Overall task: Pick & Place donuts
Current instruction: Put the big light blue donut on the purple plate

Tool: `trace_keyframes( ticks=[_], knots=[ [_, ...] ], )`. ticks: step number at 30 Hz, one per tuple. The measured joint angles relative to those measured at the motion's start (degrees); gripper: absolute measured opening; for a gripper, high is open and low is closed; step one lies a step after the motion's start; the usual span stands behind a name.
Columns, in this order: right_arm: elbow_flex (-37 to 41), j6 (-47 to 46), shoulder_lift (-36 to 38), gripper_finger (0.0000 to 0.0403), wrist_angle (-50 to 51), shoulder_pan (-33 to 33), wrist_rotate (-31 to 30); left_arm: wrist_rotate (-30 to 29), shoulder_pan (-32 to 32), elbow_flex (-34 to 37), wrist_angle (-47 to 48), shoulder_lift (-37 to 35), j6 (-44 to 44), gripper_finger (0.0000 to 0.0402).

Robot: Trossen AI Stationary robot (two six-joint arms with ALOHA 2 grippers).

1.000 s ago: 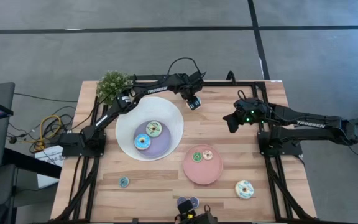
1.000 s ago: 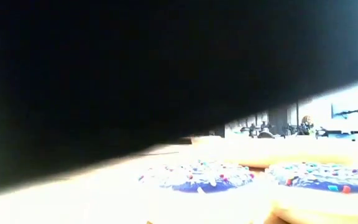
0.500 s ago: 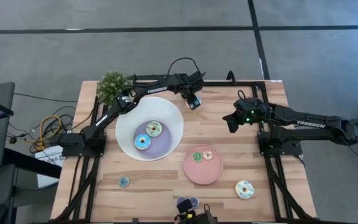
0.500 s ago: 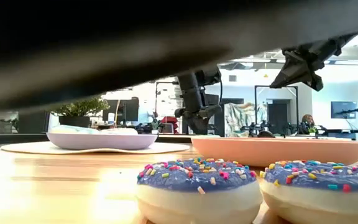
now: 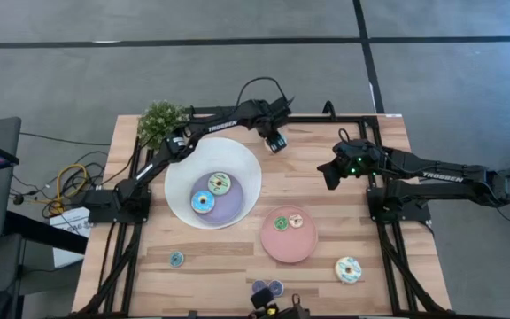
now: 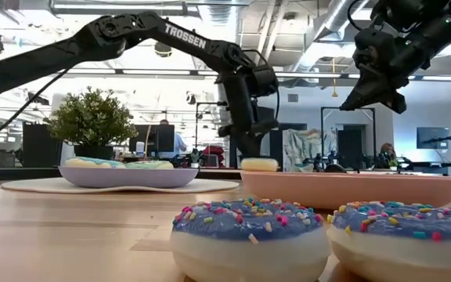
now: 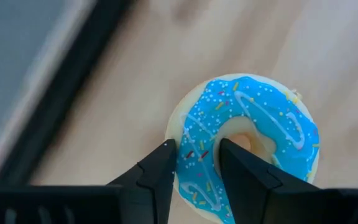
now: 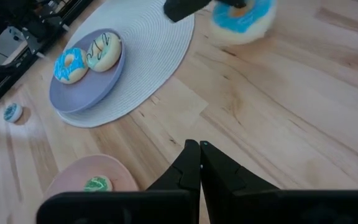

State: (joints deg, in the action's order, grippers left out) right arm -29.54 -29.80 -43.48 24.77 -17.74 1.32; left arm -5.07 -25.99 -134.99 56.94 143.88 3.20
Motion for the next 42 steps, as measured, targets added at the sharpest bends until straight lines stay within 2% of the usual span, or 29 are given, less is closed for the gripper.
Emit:
trace_keyframes(
  ticks=[7, 14, 22, 25, 29, 34, 39, 42],
  knots=[
    [0.0, 0.3, 0.0, 0.0001, 0.3, 0.1, 0.1, 5.3, 2.9, 0.1, 7.7, -2.9, 2.0, 0.0116],
    [0.0, 0.4, 0.0, 0.0001, 0.5, 0.1, 0.2, 2.7, 9.2, 0.1, 10.0, -7.2, 5.6, 0.0114],
    [0.0, 0.8, 0.0, 0.0001, 2.6, 0.1, 0.2, 2.6, 17.8, 0.1, 10.9, -8.5, 11.0, 0.0085],
    [0.0, 1.4, 0.0, 0.0001, 2.9, 0.1, 0.2, -0.7, 21.6, 0.9, 11.3, -8.6, 12.4, 0.0076],
    [0.0, 1.4, 0.0, 0.0001, 3.1, 0.1, 0.2, -8.5, 25.5, 1.3, 13.9, -8.6, 14.0, 0.0073],
    [0.0, 0.7, 0.0, 0.0001, 2.6, 0.1, 0.2, -12.8, 27.8, 1.3, 20.0, -8.7, 14.6, 0.0072],
    [0.0, -5.8, 0.0, 0.0001, 2.0, 0.1, 0.2, -17.1, 29.8, 1.3, 26.3, -8.7, 15.6, 0.0072],
    [0.0, -8.5, 0.0, 0.0001, 1.9, 0.1, 0.1, -18.4, 30.8, 4.7, 26.1, -10.1, 16.1, 0.0072]
  ],
)
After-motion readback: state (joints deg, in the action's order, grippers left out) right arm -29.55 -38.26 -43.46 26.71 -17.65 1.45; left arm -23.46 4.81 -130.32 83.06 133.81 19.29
